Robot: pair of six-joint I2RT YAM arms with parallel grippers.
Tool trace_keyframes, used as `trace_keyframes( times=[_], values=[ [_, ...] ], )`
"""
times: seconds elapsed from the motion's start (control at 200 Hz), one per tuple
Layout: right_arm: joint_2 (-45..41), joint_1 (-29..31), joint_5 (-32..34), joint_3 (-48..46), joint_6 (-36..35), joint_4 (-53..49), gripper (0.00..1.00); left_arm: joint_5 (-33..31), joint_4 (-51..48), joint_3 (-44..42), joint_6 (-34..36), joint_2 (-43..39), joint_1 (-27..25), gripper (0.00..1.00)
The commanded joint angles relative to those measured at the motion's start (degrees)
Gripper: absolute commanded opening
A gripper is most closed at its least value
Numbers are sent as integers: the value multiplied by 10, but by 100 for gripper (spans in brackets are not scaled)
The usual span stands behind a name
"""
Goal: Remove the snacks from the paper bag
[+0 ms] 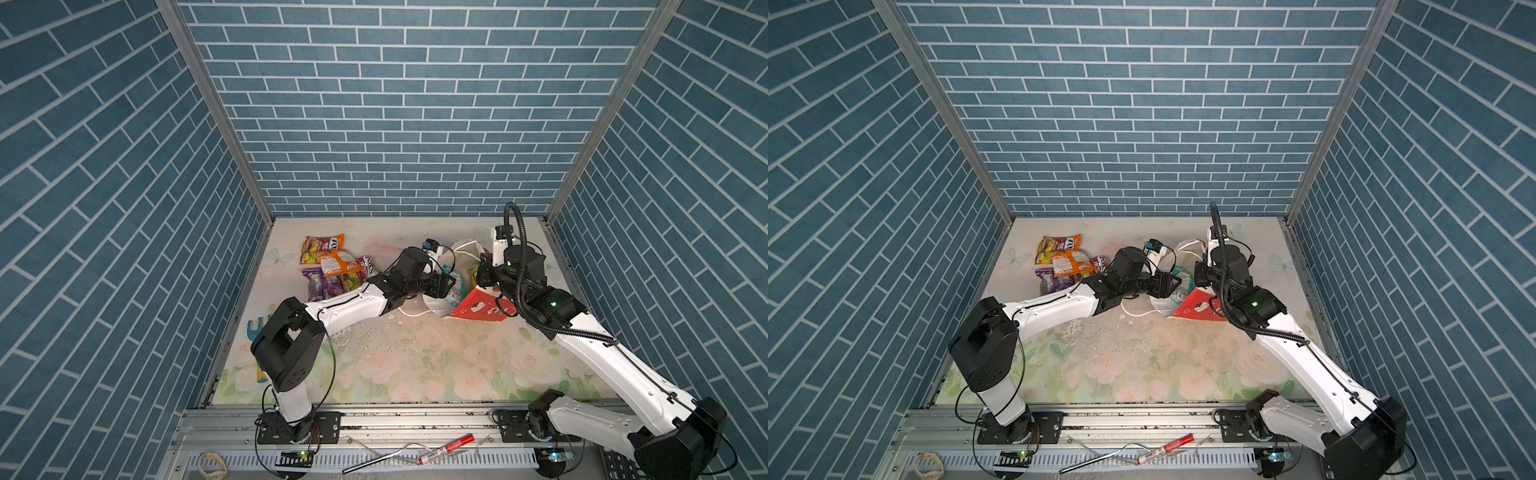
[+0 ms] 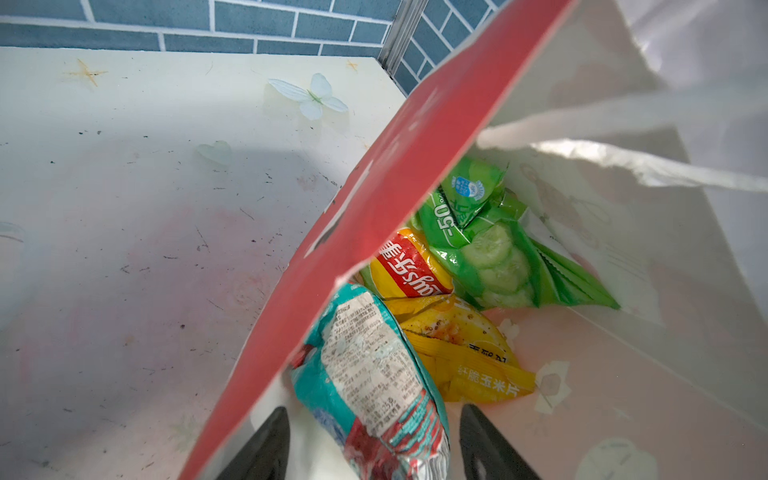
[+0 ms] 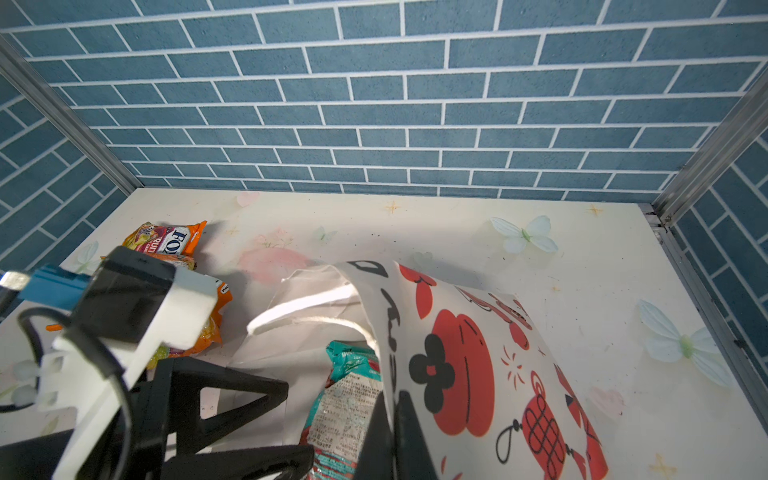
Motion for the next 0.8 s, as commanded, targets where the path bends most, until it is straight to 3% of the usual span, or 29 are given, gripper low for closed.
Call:
trace_keyframes(
  times=[0.0,0.26,0.795],
  values=[
    [4,-2,19,6,-5,52,0,-9,-21,18,-7,21,-3,67],
    [15,-1,38,8,-18,66,0,-9,-22,19,-25,26,-3,72],
    [33,-2,37,15,-23,93,0,40,13,28,-80,65,-2,67]
  ],
)
